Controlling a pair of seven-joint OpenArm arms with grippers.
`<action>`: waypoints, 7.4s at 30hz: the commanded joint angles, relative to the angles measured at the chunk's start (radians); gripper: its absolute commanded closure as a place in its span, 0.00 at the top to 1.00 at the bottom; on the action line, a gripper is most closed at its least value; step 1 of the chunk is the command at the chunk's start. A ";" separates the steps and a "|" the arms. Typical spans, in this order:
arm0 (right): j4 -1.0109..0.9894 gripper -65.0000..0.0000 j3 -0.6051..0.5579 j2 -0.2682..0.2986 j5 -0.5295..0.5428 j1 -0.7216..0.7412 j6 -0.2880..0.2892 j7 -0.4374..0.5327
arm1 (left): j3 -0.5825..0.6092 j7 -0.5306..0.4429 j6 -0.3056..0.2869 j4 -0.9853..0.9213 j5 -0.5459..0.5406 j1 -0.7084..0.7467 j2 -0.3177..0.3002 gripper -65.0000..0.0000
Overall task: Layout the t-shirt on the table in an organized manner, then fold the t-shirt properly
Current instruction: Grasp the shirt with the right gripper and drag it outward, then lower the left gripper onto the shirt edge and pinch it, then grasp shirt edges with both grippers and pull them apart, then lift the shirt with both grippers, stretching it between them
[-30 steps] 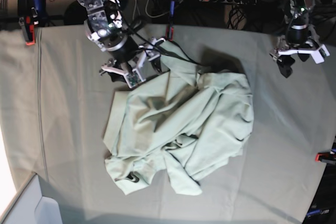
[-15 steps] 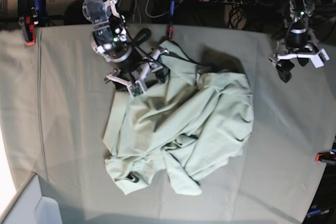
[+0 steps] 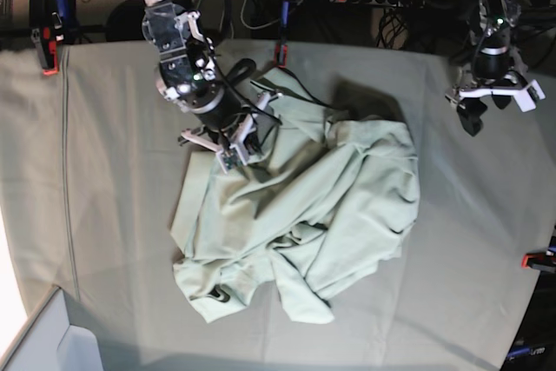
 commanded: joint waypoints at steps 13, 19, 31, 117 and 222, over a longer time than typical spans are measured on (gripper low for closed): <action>0.261 0.00 0.278 0.000 0.006 -0.072 0.011 0.012 | 0.053 -0.023 -0.006 0.016 -0.001 -0.014 -0.008 0.76; 0.312 0.00 0.396 0.038 0.006 -0.074 0.011 0.012 | 0.054 -0.023 -0.006 0.016 -0.001 -0.015 -0.002 0.77; 0.316 0.00 0.704 0.046 0.006 -0.008 0.012 0.012 | 0.183 -0.025 -0.003 0.005 -0.001 -0.017 0.001 0.77; 0.295 0.51 0.144 -0.002 0.006 -0.272 0.012 -0.104 | 0.093 -0.026 0.286 0.200 0.235 0.063 0.055 1.00; 0.669 0.00 0.612 0.064 0.006 0.040 0.012 -0.331 | 0.664 -0.025 0.297 0.198 0.063 -0.180 -0.086 0.00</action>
